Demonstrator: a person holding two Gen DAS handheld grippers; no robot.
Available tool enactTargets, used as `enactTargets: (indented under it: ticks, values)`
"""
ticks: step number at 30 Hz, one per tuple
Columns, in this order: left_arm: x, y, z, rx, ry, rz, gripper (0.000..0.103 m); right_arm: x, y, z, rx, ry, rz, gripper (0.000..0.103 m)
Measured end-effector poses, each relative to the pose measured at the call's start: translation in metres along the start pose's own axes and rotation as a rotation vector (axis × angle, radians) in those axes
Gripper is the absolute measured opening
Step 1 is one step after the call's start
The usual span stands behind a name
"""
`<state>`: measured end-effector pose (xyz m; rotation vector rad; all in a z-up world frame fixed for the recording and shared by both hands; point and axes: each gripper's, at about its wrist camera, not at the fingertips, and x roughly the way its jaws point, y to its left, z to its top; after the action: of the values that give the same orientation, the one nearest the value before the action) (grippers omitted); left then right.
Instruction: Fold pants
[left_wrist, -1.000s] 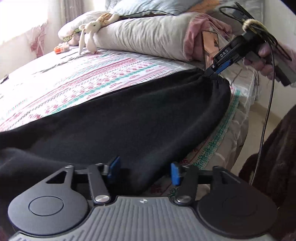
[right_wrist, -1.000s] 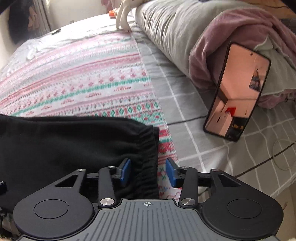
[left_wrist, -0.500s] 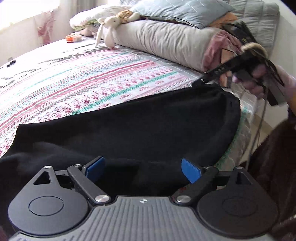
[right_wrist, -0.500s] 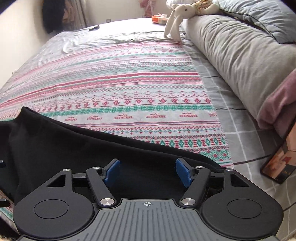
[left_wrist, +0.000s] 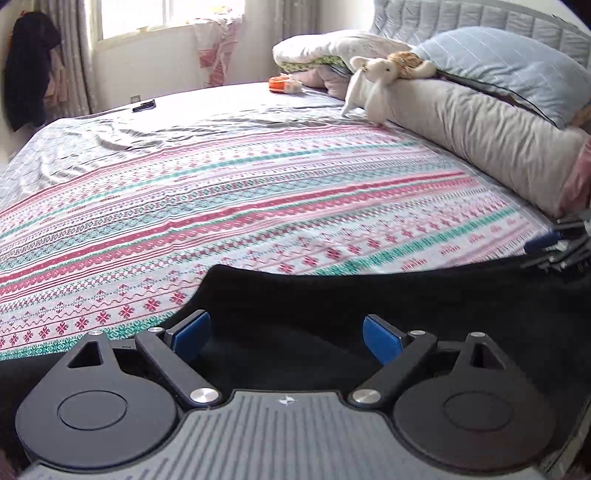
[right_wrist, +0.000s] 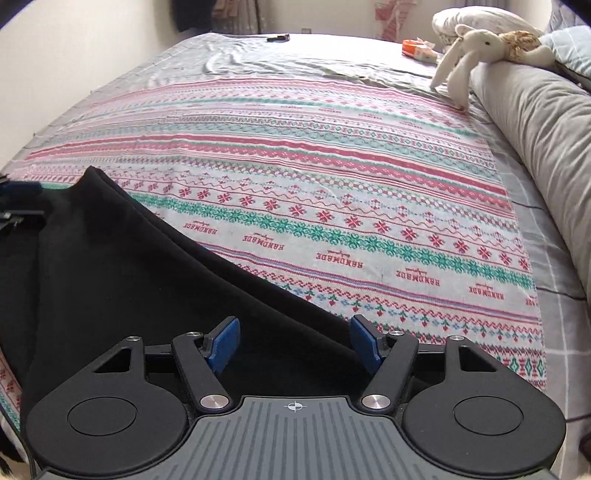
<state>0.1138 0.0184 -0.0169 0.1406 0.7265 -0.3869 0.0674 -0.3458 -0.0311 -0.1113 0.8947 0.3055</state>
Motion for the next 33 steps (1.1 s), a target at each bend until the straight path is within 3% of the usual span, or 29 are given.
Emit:
enactTargets:
  ticks: [6, 11, 13, 15, 17, 18, 22, 27, 30, 33]
  values:
    - [0.031, 0.038, 0.009, -0.103, -0.021, 0.019, 0.089, 0.017, 0.010, 0.004, -0.089, 0.021, 0.057, 0.044]
    - [0.053, 0.058, 0.014, -0.193, -0.016, 0.005, 0.074, 0.031, 0.010, 0.005, -0.116, 0.047, 0.057, 0.038]
    - [0.059, 0.061, 0.017, -0.213, -0.001, -0.005, 0.056, 0.033, 0.004, 0.006, -0.082, 0.048, 0.086, 0.033]
    - [0.061, 0.060, 0.019, -0.216, 0.004, 0.005, 0.039, 0.032, 0.000, 0.008, -0.053, 0.049, 0.107, 0.015]
    - [0.061, 0.060, 0.019, -0.220, -0.003, 0.020, 0.029, 0.030, -0.001, 0.007, -0.048, 0.051, 0.136, 0.004]
    - [0.060, 0.061, 0.019, -0.231, -0.015, 0.018, 0.027, 0.028, 0.000, 0.006, -0.052, 0.047, 0.135, 0.003]
    - [0.057, 0.069, 0.020, -0.290, -0.065, 0.017, 0.024, 0.021, 0.007, 0.005, -0.064, -0.008, 0.076, 0.002]
    - [0.065, 0.062, 0.019, -0.272, -0.065, 0.063, 0.024, 0.018, 0.009, 0.008, -0.062, -0.073, -0.024, 0.002]
    - [0.074, 0.055, 0.016, -0.232, -0.036, 0.097, 0.027, 0.031, 0.010, 0.007, -0.058, -0.023, -0.030, 0.004]
    - [0.068, 0.053, 0.017, -0.243, -0.037, 0.114, 0.034, 0.032, 0.014, 0.006, -0.053, -0.024, -0.059, 0.013]
